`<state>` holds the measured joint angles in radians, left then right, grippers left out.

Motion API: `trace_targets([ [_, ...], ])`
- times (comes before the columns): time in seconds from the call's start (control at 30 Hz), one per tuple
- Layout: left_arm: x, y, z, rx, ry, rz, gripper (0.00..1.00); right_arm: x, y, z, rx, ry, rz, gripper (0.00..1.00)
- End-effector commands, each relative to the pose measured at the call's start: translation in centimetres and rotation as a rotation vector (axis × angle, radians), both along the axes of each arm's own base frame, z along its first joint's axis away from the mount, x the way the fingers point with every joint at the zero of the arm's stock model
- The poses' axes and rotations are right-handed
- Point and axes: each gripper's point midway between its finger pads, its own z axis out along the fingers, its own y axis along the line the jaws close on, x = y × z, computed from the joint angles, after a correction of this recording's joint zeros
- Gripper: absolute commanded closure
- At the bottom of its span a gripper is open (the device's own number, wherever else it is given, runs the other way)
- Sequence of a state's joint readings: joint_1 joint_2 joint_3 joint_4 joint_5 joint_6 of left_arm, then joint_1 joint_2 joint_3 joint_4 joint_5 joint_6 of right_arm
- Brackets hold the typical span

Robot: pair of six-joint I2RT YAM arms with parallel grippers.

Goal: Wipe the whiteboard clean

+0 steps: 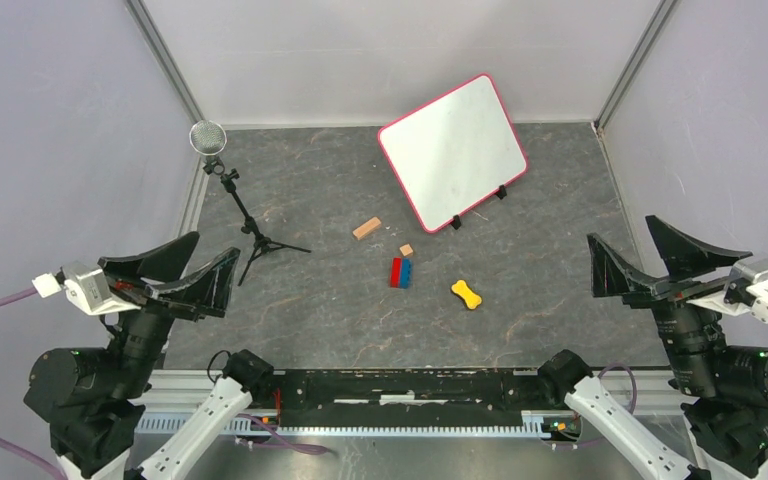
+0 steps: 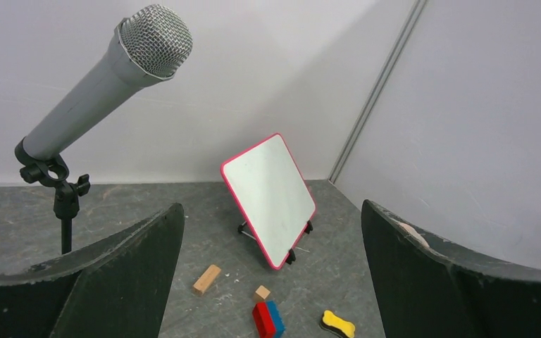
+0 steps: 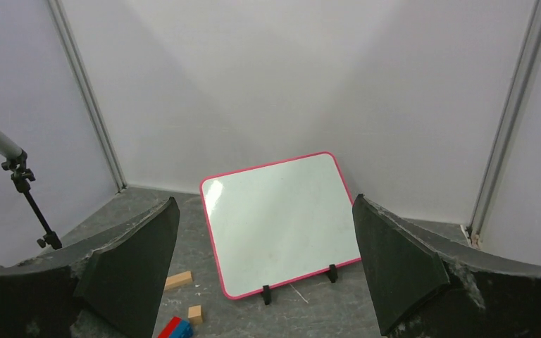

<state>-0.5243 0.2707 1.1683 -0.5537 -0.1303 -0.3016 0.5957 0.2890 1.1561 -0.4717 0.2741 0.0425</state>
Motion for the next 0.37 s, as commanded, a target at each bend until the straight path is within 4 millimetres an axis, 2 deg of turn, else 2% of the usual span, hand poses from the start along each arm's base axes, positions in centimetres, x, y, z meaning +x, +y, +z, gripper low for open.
trace_targets([
  [0.0, -0.8, 1.1, 1.0, 0.041, -0.049, 0.037, 0.0, -0.6, -1.7, 0.3, 0.024, -0.027, -0.061, 0.02],
  [0.2, -0.2, 0.8, 0.8, 0.05, -0.041, 0.039, 0.0, -1.5, -2.7, 0.7, 0.054, -0.057, -0.082, 0.02],
  [0.23, -0.1, 0.6, 0.7, 0.053, -0.038, 0.036, 0.0, -1.4, -2.0, 0.5, 0.02, -0.067, -0.056, 0.02],
  [0.33, 0.1, 0.3, 0.7, 0.055, -0.037, 0.024, 0.0, -0.9, -1.6, -0.1, -0.019, -0.057, -0.054, 0.02],
])
